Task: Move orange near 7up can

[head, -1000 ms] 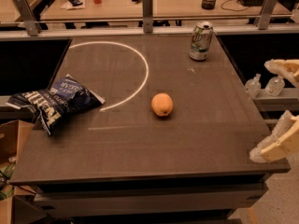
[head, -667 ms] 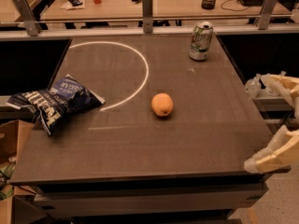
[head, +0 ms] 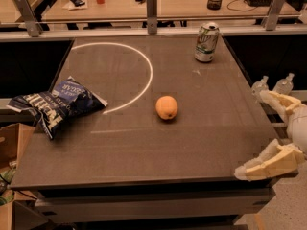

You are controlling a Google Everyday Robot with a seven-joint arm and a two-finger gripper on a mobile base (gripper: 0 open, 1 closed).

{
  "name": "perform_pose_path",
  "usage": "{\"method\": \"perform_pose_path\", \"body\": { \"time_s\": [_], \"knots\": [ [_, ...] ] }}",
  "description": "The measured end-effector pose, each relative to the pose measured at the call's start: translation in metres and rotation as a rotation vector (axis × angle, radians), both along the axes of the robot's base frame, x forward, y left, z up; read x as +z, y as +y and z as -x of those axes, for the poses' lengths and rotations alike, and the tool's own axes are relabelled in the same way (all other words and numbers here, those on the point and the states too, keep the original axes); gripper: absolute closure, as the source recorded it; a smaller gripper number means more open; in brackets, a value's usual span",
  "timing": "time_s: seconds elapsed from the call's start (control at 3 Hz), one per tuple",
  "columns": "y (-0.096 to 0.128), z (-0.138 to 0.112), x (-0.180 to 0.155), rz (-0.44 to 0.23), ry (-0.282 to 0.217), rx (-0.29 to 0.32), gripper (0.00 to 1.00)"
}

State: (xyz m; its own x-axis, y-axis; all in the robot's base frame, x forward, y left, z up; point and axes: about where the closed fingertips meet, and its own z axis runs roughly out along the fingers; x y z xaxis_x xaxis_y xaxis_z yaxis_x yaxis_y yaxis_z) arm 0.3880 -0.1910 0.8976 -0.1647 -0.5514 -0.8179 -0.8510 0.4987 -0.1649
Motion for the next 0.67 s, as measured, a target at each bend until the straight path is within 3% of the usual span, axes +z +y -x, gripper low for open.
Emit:
{"method": "perform_pose_path", "body": {
  "time_s": [0.33, 0.67],
  "knots": [
    [0.0026, -0.0003, -0.0021, -0.006, 0.004, -0.011, 0.0],
    [0.0098, -0.007, -0.0076, -0.016, -0.01, -0.08, 0.0]
  ]
}}
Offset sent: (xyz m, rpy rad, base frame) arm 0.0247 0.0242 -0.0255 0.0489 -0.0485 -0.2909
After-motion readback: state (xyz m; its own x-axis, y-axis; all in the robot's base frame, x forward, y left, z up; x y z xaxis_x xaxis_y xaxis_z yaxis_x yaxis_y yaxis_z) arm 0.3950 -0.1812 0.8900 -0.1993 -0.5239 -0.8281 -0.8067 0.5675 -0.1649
